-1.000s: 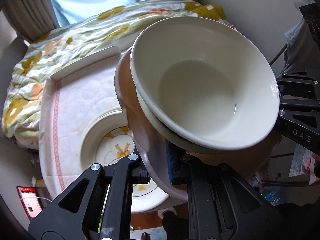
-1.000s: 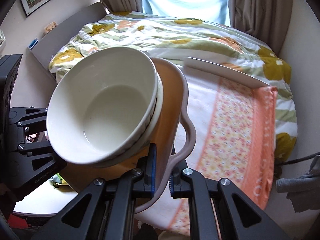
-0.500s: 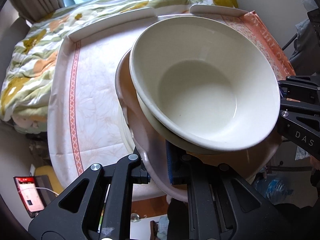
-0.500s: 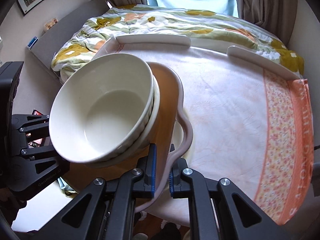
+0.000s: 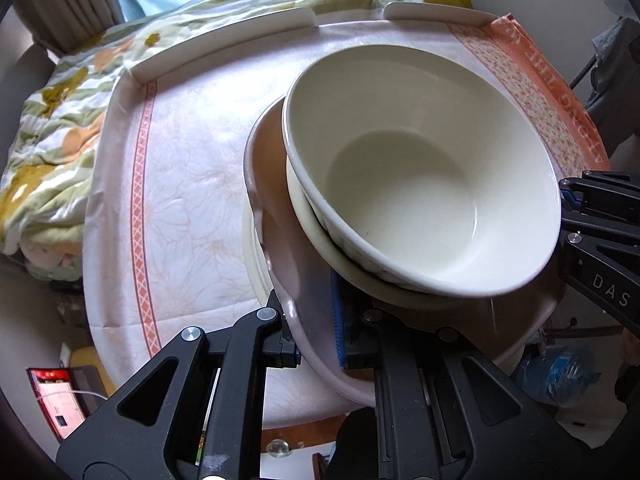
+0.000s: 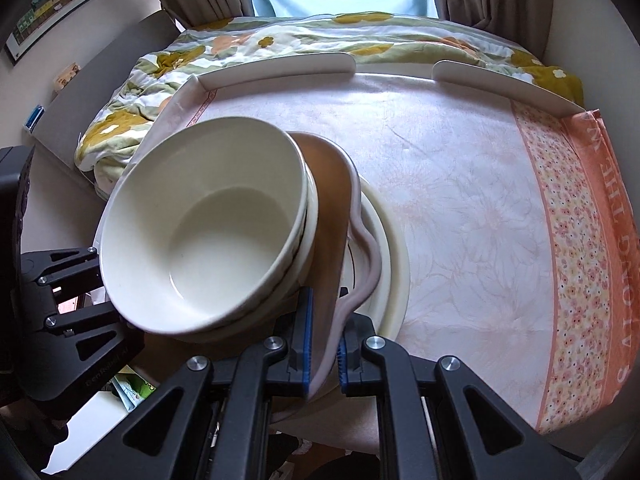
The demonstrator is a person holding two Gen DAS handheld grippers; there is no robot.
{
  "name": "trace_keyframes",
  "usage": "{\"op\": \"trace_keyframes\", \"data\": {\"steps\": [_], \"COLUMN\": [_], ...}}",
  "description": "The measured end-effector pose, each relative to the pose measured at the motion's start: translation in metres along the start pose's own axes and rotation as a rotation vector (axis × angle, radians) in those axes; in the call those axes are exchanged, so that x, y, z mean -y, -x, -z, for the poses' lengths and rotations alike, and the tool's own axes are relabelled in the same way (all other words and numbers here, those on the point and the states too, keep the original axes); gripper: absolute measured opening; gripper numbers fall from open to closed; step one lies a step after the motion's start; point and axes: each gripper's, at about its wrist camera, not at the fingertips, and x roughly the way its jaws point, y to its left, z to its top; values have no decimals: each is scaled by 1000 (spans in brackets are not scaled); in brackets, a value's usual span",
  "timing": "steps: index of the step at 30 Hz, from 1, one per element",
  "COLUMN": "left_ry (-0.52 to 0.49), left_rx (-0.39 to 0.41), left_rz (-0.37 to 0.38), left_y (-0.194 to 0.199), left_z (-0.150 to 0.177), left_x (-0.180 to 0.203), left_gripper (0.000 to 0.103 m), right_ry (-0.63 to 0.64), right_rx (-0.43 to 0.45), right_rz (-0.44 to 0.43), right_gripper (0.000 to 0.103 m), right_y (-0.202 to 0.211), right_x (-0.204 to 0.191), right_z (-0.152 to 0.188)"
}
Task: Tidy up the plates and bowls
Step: 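Lift the pink basin with nested bowls and carry it over the plate stack, then lower the pink basin onto the duck-print plate with both grippers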
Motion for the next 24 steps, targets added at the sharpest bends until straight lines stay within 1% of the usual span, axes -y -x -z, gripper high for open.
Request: {"op": "trace_keyframes", "data": {"steps": [5,11,24], "left_ry": [28,50,58], "left_rx": [3,-12,-20], "left_rz": [-1,6,-5], "left_y": [0,2,6], "left_z": [0,0,2], "left_x": [-2,-4,-2], "left_gripper": [9,9,10], "right_ry": [-28,-32,-32], "right_rx": [6,15,13], "right_rz": [-2,-1,-1], "right_gripper": [9,9,10], "right_y": [1,3,4], "right_x": [1,2,2], "right_z": [3,2,3]}}
